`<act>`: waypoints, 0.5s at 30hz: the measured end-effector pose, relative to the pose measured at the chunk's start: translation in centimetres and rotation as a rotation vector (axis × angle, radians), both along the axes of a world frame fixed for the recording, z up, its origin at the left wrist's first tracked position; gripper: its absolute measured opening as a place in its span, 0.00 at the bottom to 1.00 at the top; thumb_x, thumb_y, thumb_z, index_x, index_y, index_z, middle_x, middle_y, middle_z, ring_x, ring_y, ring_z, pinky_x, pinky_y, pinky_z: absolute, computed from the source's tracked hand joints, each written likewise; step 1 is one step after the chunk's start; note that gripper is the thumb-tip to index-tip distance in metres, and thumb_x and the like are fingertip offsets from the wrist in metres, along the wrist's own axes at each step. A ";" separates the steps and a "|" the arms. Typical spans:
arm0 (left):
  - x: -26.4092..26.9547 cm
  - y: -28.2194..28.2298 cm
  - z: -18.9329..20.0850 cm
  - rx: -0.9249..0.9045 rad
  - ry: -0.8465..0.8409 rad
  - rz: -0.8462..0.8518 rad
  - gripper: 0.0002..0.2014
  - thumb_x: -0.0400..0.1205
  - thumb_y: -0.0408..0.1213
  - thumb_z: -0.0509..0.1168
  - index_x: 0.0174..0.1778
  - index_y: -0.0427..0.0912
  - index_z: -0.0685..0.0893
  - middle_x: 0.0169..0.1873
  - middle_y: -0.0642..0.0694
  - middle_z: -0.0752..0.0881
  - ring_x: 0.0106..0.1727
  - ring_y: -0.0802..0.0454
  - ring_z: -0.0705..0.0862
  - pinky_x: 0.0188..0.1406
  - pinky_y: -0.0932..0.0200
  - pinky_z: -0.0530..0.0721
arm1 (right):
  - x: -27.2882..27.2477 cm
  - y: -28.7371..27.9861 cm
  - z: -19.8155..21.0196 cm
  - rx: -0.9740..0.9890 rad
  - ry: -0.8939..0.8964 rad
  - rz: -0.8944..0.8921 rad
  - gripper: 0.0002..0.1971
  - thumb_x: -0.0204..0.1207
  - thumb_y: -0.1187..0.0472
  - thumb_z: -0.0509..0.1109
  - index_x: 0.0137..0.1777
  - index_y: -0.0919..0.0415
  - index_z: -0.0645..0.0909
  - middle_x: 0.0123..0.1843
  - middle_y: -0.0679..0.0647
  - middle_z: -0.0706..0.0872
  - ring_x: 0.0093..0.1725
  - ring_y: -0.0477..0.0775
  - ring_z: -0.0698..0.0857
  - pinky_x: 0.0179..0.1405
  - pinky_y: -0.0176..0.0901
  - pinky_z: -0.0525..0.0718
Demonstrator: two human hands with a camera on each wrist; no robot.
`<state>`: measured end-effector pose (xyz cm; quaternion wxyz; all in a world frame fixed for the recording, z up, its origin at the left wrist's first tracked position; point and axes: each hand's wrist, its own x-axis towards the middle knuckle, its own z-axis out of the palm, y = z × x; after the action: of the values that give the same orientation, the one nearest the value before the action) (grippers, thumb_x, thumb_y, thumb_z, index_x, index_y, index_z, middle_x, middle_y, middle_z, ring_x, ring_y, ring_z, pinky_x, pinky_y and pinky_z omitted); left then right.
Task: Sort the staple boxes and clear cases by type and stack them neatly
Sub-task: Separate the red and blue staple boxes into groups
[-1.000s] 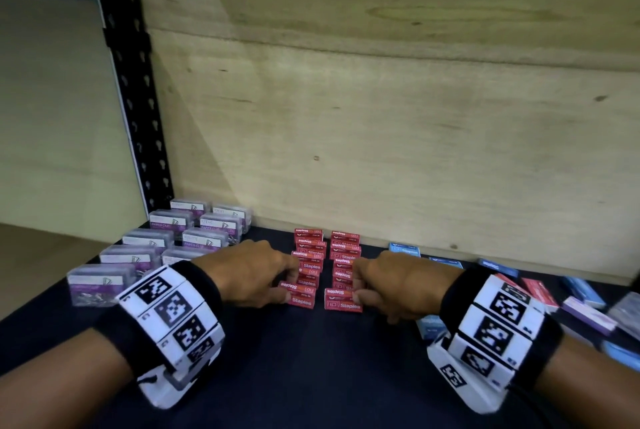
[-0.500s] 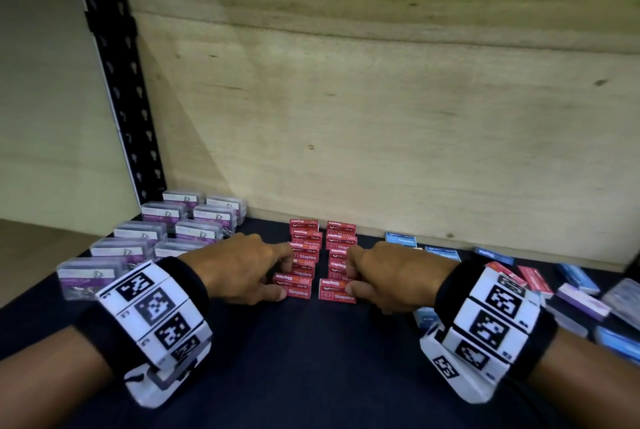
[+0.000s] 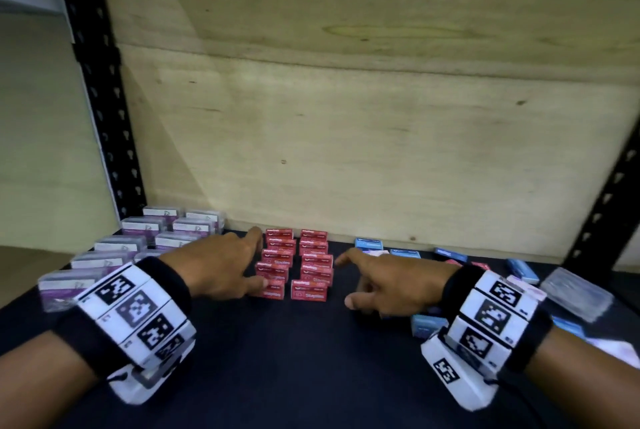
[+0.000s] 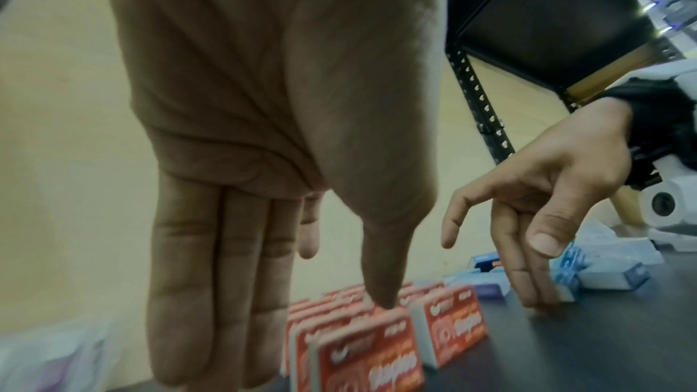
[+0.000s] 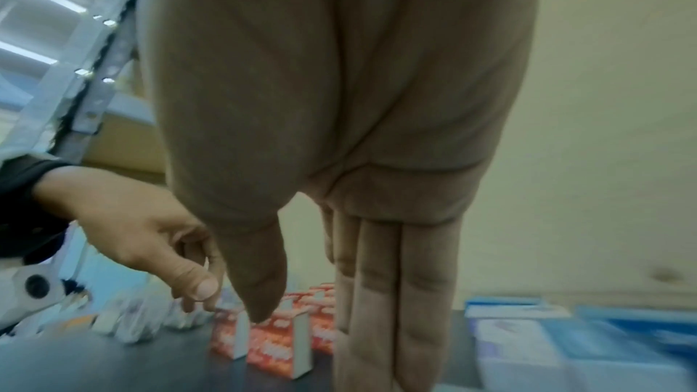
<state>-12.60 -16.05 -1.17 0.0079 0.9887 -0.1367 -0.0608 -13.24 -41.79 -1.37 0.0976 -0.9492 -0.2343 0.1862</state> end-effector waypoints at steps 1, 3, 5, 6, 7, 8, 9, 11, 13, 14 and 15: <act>-0.1 -0.6 0.5 0.026 -0.033 -0.016 0.28 0.80 0.62 0.64 0.70 0.53 0.66 0.43 0.55 0.77 0.50 0.52 0.81 0.57 0.53 0.81 | 0.0 -0.9 0.3 0.023 -0.018 -0.009 0.24 0.84 0.46 0.64 0.77 0.46 0.63 0.46 0.41 0.88 0.43 0.42 0.85 0.54 0.41 0.83; 0.0 -2.2 1.5 0.082 -0.098 -0.078 0.23 0.80 0.64 0.62 0.65 0.55 0.71 0.44 0.55 0.78 0.49 0.52 0.81 0.54 0.53 0.82 | 0.2 -3.3 1.2 0.053 -0.080 -0.049 0.16 0.84 0.48 0.65 0.69 0.45 0.74 0.39 0.40 0.88 0.38 0.38 0.83 0.47 0.36 0.80; 0.4 -4.5 2.4 0.102 -0.145 -0.162 0.19 0.80 0.64 0.61 0.62 0.59 0.74 0.39 0.58 0.76 0.46 0.53 0.80 0.50 0.53 0.82 | 0.5 -6.2 2.5 0.050 -0.119 -0.113 0.11 0.83 0.49 0.66 0.63 0.46 0.79 0.36 0.39 0.88 0.34 0.38 0.83 0.40 0.33 0.77; 0.6 -5.7 2.7 0.101 -0.160 -0.209 0.18 0.81 0.63 0.61 0.62 0.60 0.74 0.38 0.59 0.74 0.46 0.52 0.79 0.48 0.54 0.81 | 0.8 -7.7 3.1 0.025 -0.130 -0.150 0.10 0.83 0.49 0.67 0.61 0.46 0.80 0.37 0.39 0.87 0.35 0.39 0.84 0.39 0.33 0.78; 1.1 -7.1 2.9 0.092 -0.169 -0.260 0.17 0.81 0.62 0.61 0.62 0.61 0.75 0.37 0.58 0.74 0.46 0.52 0.80 0.46 0.54 0.80 | 1.1 -9.4 3.6 -0.013 -0.146 -0.187 0.09 0.82 0.49 0.67 0.61 0.46 0.80 0.40 0.38 0.87 0.37 0.39 0.84 0.41 0.35 0.79; 1.4 -8.4 3.0 0.079 -0.173 -0.305 0.16 0.81 0.62 0.61 0.63 0.62 0.75 0.38 0.58 0.75 0.48 0.51 0.80 0.44 0.54 0.79 | 1.4 -11.0 4.0 -0.057 -0.159 -0.220 0.09 0.82 0.48 0.68 0.60 0.45 0.80 0.42 0.37 0.86 0.39 0.38 0.84 0.43 0.36 0.80; 1.9 -9.8 3.1 0.066 -0.175 -0.348 0.16 0.81 0.61 0.61 0.63 0.63 0.76 0.40 0.57 0.77 0.50 0.50 0.82 0.43 0.54 0.79 | 1.8 -12.6 4.2 -0.099 -0.169 -0.252 0.09 0.82 0.47 0.68 0.60 0.44 0.80 0.44 0.37 0.86 0.41 0.38 0.83 0.46 0.38 0.81; 3.1 -12.7 3.0 0.056 -0.184 -0.422 0.16 0.81 0.59 0.62 0.63 0.62 0.78 0.46 0.54 0.82 0.54 0.48 0.83 0.41 0.55 0.76 | 2.5 -15.6 4.5 -0.174 -0.172 -0.319 0.10 0.81 0.46 0.69 0.60 0.43 0.79 0.48 0.37 0.85 0.44 0.39 0.83 0.51 0.40 0.82; 4.5 -15.6 2.7 0.059 -0.181 -0.491 0.15 0.82 0.57 0.63 0.64 0.60 0.79 0.51 0.52 0.84 0.55 0.47 0.82 0.41 0.56 0.74 | 3.1 -18.0 4.4 -0.237 -0.160 -0.369 0.12 0.80 0.45 0.70 0.61 0.43 0.79 0.52 0.39 0.84 0.48 0.43 0.83 0.55 0.41 0.82; 5.2 -17.0 2.6 0.061 -0.172 -0.518 0.15 0.82 0.56 0.63 0.63 0.60 0.80 0.52 0.52 0.83 0.56 0.47 0.82 0.41 0.55 0.74 | 3.3 -18.7 4.4 -0.259 -0.150 -0.385 0.13 0.79 0.45 0.71 0.61 0.44 0.79 0.52 0.40 0.84 0.49 0.44 0.83 0.55 0.41 0.81; 5.9 -18.5 2.5 0.064 -0.165 -0.542 0.14 0.82 0.56 0.63 0.63 0.59 0.80 0.51 0.52 0.83 0.56 0.47 0.82 0.42 0.55 0.76 | 3.5 -19.4 4.3 -0.275 -0.135 -0.397 0.15 0.78 0.45 0.72 0.63 0.45 0.79 0.53 0.40 0.84 0.49 0.44 0.82 0.53 0.40 0.80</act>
<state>-6.71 -34.53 1.30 -0.0510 0.9174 -0.3943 0.0159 -9.70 -61.23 2.98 -0.0136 -0.9912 -0.0220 0.1295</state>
